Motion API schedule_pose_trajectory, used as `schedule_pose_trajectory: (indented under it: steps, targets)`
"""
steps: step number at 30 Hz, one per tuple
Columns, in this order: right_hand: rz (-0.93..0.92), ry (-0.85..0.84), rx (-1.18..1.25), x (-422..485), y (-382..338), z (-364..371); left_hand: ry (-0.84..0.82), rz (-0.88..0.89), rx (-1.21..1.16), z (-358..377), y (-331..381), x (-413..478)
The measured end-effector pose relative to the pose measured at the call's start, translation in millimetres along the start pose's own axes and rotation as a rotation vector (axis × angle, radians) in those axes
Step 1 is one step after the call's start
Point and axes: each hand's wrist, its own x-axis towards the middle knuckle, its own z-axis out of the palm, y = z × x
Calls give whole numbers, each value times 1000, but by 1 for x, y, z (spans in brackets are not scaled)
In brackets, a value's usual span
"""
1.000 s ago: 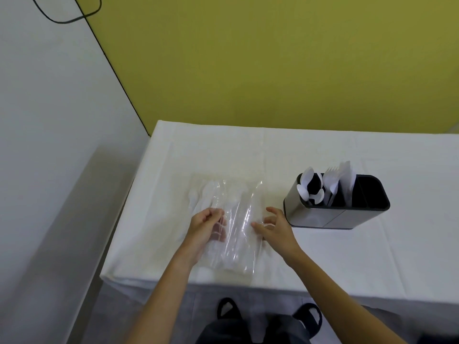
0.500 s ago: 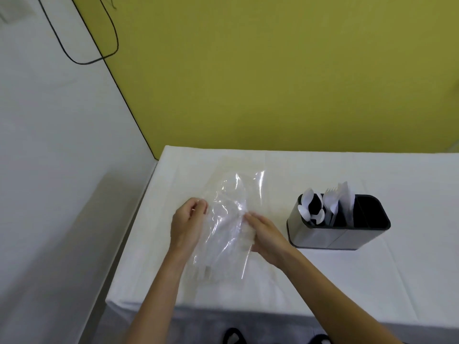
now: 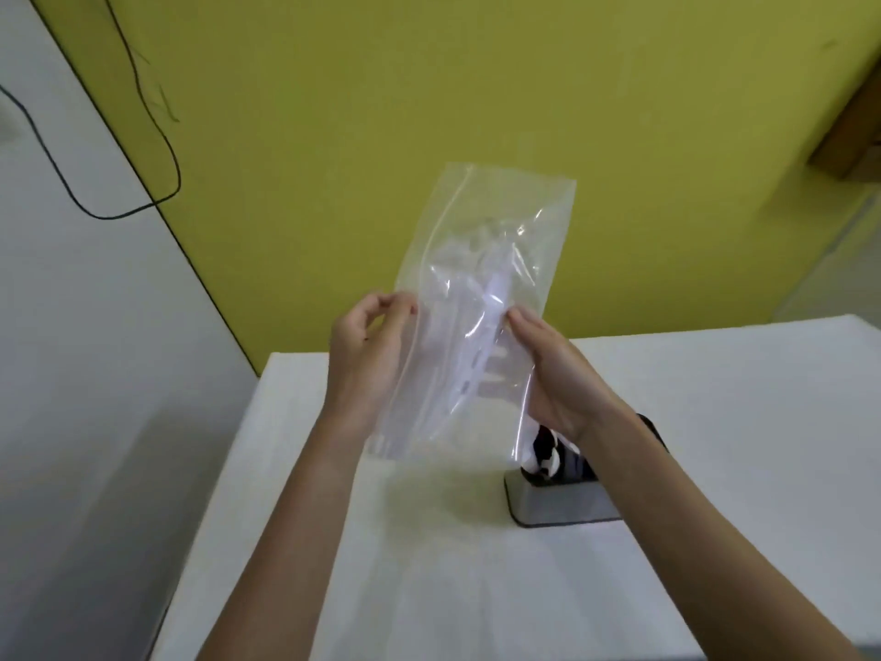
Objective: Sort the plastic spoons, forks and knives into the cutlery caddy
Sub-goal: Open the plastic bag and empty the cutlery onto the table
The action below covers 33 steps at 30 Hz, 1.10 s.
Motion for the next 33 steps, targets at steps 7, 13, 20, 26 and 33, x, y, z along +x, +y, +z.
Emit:
schedule_pose_trajectory:
  steps: [7, 13, 20, 26, 33]
  targets:
    - [-190, 171, 80, -46, -99, -112, -212, 159, 76, 165, 50, 11]
    - [-139, 306, 56, -93, -125, -242, -370, 74, 134, 312, 27, -22]
    - [193, 433, 137, -124, -107, -371, -461, -268, 299, 410, -56, -69]
    - [497, 416, 40, -123, -75, -438, -345, -432, 387, 438, -112, -115]
    - [397, 736, -611, -137, -61, -499, -339, -561, 280, 474, -137, -135]
